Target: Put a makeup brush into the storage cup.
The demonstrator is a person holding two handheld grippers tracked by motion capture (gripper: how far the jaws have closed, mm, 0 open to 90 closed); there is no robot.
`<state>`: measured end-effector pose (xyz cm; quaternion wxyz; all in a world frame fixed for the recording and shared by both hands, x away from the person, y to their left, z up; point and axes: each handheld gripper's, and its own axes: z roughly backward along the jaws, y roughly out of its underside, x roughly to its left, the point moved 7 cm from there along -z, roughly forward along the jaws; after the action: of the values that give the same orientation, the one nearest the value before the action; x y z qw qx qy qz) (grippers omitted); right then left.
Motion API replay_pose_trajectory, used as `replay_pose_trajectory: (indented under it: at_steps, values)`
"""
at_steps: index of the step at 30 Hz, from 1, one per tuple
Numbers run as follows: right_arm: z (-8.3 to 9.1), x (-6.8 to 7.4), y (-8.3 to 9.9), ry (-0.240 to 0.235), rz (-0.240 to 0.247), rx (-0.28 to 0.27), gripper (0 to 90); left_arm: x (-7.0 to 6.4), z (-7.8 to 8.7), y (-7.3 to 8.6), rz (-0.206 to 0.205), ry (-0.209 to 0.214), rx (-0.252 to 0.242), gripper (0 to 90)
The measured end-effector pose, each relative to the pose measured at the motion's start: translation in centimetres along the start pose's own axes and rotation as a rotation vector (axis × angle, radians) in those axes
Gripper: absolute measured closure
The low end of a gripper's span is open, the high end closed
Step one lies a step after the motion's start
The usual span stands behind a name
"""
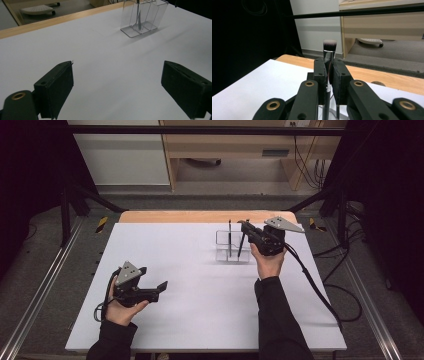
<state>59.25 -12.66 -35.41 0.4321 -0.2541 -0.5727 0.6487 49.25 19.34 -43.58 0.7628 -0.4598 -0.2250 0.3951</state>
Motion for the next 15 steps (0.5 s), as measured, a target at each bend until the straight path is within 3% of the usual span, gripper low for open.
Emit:
replay_pose_trajectory:
  at_steps: [15]
  values:
    - [-1.1, -1.4, -1.2, 0.048, -0.009, -0.027, 83.3, 0.3, 0.3, -0.1, 0.002, -0.007, -0.006, 9.8]
